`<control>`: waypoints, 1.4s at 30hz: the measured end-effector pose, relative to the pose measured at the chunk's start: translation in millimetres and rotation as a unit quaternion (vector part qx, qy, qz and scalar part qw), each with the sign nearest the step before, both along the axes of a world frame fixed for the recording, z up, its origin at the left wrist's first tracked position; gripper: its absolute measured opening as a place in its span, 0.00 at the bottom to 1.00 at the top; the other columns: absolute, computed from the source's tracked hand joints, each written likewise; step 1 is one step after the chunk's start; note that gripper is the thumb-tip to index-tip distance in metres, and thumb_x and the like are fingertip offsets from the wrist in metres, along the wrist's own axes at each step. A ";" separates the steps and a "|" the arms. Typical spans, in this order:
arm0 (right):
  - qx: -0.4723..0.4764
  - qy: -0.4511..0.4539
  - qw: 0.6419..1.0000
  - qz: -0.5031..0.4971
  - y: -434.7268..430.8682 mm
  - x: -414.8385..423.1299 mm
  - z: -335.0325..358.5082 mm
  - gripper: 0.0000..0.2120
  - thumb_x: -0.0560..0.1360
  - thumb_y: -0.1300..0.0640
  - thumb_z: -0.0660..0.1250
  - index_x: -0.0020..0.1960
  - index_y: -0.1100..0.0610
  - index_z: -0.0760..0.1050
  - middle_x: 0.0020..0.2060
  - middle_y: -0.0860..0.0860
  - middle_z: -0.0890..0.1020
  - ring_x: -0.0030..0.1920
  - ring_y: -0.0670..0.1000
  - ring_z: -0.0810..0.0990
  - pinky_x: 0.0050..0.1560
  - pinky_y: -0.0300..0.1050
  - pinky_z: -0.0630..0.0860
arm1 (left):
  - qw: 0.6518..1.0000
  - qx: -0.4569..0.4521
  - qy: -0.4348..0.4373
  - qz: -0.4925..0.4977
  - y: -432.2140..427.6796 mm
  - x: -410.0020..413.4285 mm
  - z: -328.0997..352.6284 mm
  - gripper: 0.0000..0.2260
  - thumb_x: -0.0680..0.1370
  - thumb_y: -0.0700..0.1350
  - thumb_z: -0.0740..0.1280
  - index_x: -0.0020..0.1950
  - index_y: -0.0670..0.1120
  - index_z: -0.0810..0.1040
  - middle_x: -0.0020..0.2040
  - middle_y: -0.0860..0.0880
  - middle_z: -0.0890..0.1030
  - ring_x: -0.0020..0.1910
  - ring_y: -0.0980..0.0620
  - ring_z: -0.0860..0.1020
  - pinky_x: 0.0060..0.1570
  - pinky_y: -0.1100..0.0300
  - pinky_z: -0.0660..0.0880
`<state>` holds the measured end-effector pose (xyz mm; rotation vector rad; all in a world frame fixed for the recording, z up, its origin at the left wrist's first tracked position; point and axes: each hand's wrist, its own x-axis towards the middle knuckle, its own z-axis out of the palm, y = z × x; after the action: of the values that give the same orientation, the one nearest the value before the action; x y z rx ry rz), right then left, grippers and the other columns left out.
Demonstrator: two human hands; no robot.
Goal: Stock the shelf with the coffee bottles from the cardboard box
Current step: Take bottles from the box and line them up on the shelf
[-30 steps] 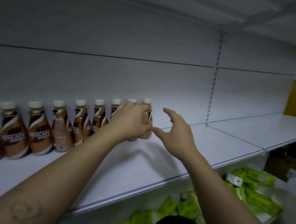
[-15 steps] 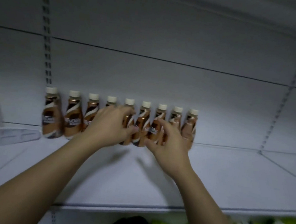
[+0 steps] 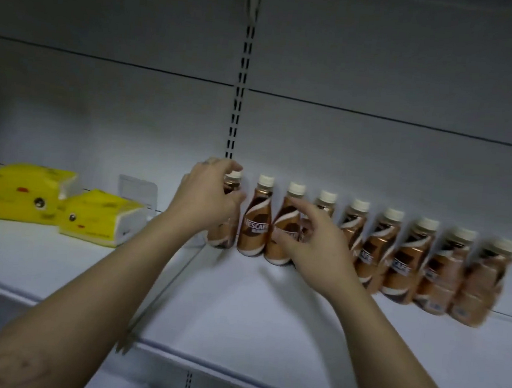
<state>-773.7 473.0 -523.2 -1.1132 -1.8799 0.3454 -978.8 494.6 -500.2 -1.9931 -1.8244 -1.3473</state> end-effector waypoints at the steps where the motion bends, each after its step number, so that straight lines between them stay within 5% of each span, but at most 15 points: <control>1: 0.002 -0.005 1.000 -0.001 5.4 -7.7 -2.1 0.30 0.73 0.51 0.72 0.72 0.47 0.67 0.69 0.45 0.72 0.67 0.47 0.70 0.67 0.48 0.70 | 1.000 0.003 -0.020 -0.002 8.3 -7.7 -0.6 0.21 0.74 0.49 0.69 0.66 0.51 0.72 0.63 0.48 0.75 0.62 0.48 0.71 0.60 0.50 0.70; 5: 0.010 -0.023 0.999 -0.021 24.6 -29.1 -3.3 0.27 0.74 0.51 0.71 0.70 0.48 0.69 0.63 0.43 0.76 0.58 0.41 0.74 0.60 0.42 0.72 | 0.993 -0.025 -0.117 -0.020 43.4 -26.4 -6.7 0.26 0.73 0.46 0.72 0.69 0.49 0.68 0.65 0.47 0.72 0.62 0.48 0.72 0.56 0.55 0.71; 8: 0.003 0.010 1.000 -0.030 40.6 -41.4 5.1 0.22 0.73 0.52 0.71 0.66 0.47 0.72 0.47 0.38 0.79 0.42 0.37 0.78 0.49 0.43 0.79 | 0.975 -0.073 -0.190 -0.086 63.2 -30.0 -17.1 0.29 0.70 0.47 0.75 0.68 0.48 0.68 0.62 0.48 0.75 0.56 0.51 0.75 0.50 0.59 0.71; 10: 0.023 0.017 0.999 -0.045 52.0 -46.5 10.9 0.20 0.74 0.52 0.70 0.65 0.48 0.73 0.48 0.40 0.79 0.39 0.38 0.79 0.44 0.44 0.80 | 0.968 -0.085 -0.209 -0.109 73.3 -29.3 -29.8 0.30 0.69 0.47 0.76 0.67 0.47 0.69 0.61 0.48 0.75 0.56 0.51 0.76 0.51 0.58 0.73; 13: 0.058 0.001 0.996 -0.069 68.7 -49.6 14.8 0.20 0.75 0.51 0.70 0.66 0.49 0.72 0.58 0.47 0.78 0.46 0.44 0.80 0.50 0.46 0.79 | 0.971 -0.084 -0.188 -0.120 79.8 -30.4 -45.4 0.26 0.68 0.48 0.76 0.62 0.50 0.70 0.57 0.51 0.75 0.53 0.52 0.76 0.45 0.64 0.71; 17: 0.076 -0.038 0.992 -0.093 87.2 -49.4 14.0 0.22 0.75 0.50 0.68 0.68 0.48 0.70 0.63 0.48 0.76 0.59 0.48 0.76 0.53 0.42 0.73 | 0.978 -0.109 -0.123 -0.128 80.4 -37.3 -52.6 0.29 0.68 0.49 0.76 0.65 0.53 0.68 0.58 0.52 0.75 0.53 0.53 0.76 0.51 0.58 0.73; 21: 0.091 -0.052 0.990 -0.091 94.5 -47.4 14.8 0.24 0.75 0.49 0.68 0.70 0.48 0.68 0.61 0.48 0.78 0.53 0.49 0.80 0.52 0.45 0.77 | 0.976 -0.117 -0.083 -0.162 77.1 -42.6 -54.3 0.30 0.68 0.48 0.75 0.66 0.53 0.66 0.56 0.54 0.75 0.51 0.58 0.75 0.48 0.62 0.72; 26: 0.093 -0.135 0.983 -0.084 101.0 -51.8 25.1 0.27 0.75 0.47 0.68 0.72 0.51 0.67 0.62 0.53 0.79 0.59 0.53 0.78 0.55 0.46 0.73 | 0.974 -0.146 -0.050 -0.164 80.1 -51.3 -52.3 0.30 0.69 0.45 0.75 0.66 0.54 0.65 0.49 0.64 0.72 0.46 0.65 0.74 0.42 0.68 0.71; 30: 0.045 -0.179 0.980 -0.074 104.7 -58.5 39.8 0.22 0.75 0.48 0.68 0.67 0.53 0.72 0.56 0.53 0.81 0.46 0.54 0.81 0.48 0.48 0.78 | 0.975 -0.139 -0.080 -0.154 79.6 -48.0 -57.1 0.27 0.68 0.46 0.76 0.60 0.59 0.67 0.48 0.64 0.75 0.45 0.66 0.75 0.41 0.68 0.71; 35: 0.026 -0.192 0.979 -0.070 112.4 -59.8 50.6 0.17 0.75 0.52 0.69 0.63 0.54 0.76 0.51 0.55 0.82 0.42 0.56 0.81 0.45 0.50 0.80 | 0.979 -0.120 -0.086 -0.139 79.1 -41.0 -60.3 0.27 0.67 0.47 0.77 0.61 0.58 0.68 0.47 0.66 0.72 0.44 0.69 0.73 0.43 0.69 0.68; 42: 0.071 -0.204 0.971 -0.100 114.6 -64.3 40.4 0.14 0.76 0.53 0.67 0.60 0.55 0.76 0.50 0.56 0.81 0.48 0.57 0.79 0.47 0.50 0.78 | 0.984 -0.100 -0.088 -0.116 81.8 -37.2 -63.9 0.29 0.65 0.49 0.78 0.60 0.57 0.68 0.46 0.67 0.73 0.43 0.71 0.72 0.41 0.72 0.67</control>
<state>-838.0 587.6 -482.8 -1.3345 -2.0809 -0.1447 -1016.1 576.4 -564.1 -2.3198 -1.9176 -1.4998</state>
